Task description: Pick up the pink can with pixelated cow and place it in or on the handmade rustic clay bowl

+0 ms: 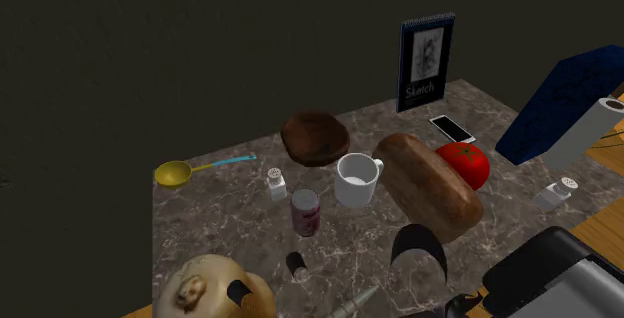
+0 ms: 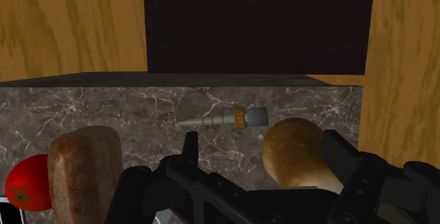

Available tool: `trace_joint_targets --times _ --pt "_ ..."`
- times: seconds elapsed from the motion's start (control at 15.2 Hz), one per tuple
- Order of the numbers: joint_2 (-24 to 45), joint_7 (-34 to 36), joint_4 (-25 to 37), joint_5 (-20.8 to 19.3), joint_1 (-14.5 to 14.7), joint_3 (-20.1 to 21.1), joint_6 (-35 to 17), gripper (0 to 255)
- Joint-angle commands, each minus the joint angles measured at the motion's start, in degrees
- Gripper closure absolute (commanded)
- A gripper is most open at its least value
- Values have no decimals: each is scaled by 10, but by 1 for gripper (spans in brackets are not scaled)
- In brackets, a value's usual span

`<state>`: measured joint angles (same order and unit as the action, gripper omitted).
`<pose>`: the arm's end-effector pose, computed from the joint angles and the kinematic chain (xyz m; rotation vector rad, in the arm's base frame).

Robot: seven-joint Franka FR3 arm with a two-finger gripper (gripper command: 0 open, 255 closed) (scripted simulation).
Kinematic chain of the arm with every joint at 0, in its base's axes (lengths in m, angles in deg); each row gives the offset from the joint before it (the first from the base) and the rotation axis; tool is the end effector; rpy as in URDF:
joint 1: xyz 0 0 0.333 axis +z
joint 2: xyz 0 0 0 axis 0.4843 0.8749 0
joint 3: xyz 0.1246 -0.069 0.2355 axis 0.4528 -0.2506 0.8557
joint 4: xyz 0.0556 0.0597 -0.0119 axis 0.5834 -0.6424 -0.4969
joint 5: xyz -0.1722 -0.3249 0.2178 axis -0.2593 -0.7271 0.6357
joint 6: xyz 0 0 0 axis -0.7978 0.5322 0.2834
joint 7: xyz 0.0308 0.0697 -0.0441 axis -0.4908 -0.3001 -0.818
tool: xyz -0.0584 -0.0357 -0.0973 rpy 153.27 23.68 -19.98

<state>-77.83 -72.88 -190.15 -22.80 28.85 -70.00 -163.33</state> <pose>0.3485 0.0148 0.5278 3.0076 -0.0073 -0.1936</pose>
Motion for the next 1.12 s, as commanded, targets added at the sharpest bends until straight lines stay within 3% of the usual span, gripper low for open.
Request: trace_joint_targets --times 0.0,0.53,1.06 --pt "0 0 0 0 0 0 0 0" --pt "104 -27 -47 -15 -12 -38 -175 0" --pt "256 -58 -38 -17 -20 -71 -340 0"
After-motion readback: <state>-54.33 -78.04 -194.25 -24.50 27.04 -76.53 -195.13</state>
